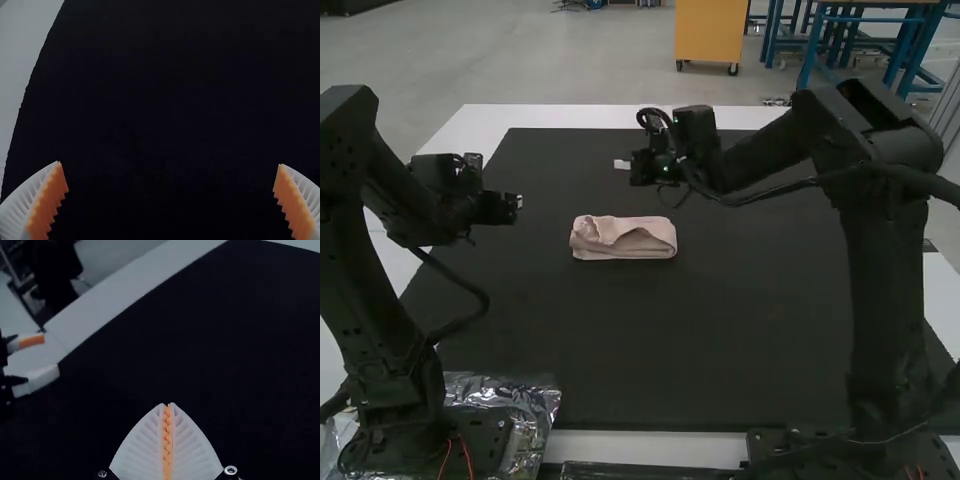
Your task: Fold the towel.
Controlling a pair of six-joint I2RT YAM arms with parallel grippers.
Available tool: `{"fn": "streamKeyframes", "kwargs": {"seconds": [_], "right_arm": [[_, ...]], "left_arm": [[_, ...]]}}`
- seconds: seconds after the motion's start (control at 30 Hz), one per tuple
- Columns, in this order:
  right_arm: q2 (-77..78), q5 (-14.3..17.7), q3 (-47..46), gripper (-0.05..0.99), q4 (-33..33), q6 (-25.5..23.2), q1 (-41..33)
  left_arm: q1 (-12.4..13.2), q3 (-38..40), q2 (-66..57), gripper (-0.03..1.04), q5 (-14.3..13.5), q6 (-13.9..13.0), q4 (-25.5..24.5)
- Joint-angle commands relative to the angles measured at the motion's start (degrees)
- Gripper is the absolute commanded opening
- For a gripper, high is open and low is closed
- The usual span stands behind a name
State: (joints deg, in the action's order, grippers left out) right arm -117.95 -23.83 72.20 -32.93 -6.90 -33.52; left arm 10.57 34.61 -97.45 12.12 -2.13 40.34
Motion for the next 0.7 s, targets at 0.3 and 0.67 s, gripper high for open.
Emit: {"fn": "streamKeyframes", "kwargs": {"seconds": [0.3,0.67], "right_arm": [[-6.6,-2.6,-2.4,-0.02,-6.8,-0.8,-0.6],[-14.2,-3.4,-1.4,-0.03,-12.8,-2.9,-1.7]], "left_arm": [[-4.1,-5.3,2.0,0.97,-17.7,-0.1,12.8],[-4.1,-5.0,3.2,0.97,-18.4,-0.2,11.9]]}}
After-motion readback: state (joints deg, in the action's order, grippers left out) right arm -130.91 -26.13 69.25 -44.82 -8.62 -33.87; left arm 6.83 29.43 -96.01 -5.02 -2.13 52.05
